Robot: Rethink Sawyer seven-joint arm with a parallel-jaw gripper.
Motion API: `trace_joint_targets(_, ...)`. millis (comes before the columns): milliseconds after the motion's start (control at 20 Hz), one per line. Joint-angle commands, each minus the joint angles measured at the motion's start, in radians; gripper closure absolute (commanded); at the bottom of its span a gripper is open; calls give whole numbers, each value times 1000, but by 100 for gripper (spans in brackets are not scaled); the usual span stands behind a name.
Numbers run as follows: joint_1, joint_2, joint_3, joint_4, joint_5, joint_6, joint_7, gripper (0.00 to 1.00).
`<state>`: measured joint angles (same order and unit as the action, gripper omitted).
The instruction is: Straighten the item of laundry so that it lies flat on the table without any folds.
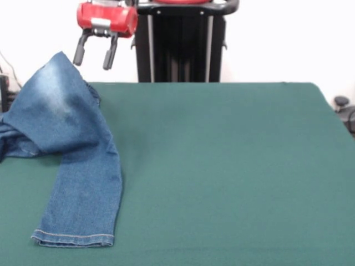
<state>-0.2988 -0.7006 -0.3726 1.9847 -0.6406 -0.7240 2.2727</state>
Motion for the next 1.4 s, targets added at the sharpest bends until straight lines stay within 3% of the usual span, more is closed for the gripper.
trace_joint_targets(50, 46, -77, 35, -107, -129, 147, -14, 0)
trace_joint_targets(250, 43, -93, 70, -129, -225, 173, 17, 0)
trace_joint_targets(750, 55, -58, 98, -190, -360, 138, 9, 0)
trace_joint_targets(1000, 68, -38, 134, -215, -539, 153, 82, 0)
trace_joint_targets(1100, 69, -18, 122, -216, -541, 115, 30, 0)
trace_joint_targets(1400, 38, 62, 86, -217, -454, -32, -273, 0)
